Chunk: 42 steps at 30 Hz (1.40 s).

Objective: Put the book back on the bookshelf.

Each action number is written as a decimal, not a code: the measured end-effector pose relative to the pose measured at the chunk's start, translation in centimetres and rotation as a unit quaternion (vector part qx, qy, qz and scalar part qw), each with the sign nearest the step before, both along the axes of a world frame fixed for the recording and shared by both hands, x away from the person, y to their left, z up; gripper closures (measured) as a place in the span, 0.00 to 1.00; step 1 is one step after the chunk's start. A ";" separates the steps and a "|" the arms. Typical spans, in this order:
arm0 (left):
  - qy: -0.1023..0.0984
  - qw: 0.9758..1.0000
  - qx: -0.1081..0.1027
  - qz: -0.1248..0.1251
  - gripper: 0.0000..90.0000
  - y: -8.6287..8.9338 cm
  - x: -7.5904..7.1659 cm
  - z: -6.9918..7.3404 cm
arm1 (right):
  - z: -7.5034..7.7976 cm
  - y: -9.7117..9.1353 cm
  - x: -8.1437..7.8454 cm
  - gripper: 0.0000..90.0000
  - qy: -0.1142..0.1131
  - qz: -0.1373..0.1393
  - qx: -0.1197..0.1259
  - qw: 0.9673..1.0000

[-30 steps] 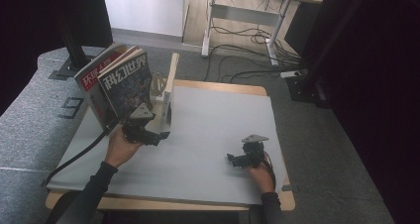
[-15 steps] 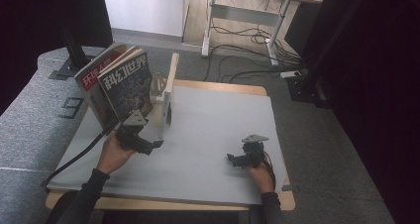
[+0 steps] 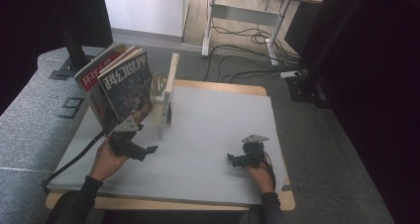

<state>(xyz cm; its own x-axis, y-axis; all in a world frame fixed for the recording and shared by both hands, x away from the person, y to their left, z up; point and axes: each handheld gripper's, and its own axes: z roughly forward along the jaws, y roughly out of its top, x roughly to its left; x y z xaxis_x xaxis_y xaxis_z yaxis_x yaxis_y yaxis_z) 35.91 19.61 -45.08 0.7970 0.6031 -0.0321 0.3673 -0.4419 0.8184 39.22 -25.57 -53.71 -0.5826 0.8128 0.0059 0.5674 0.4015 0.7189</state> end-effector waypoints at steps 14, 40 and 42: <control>0.012 1.000 0.010 0.001 0.00 0.8 -0.4 -2.5 | 0.0 0.0 0.0 0.00 0.000 0.000 0.000 1.000; 0.063 0.992 0.107 -0.008 0.00 -0.9 -0.1 -7.7 | 0.0 0.0 0.0 0.00 0.000 0.000 0.000 1.000; 0.064 0.992 0.107 -0.008 0.00 -0.9 -0.1 -7.8 | 0.0 0.0 0.0 0.00 0.000 0.001 0.000 1.000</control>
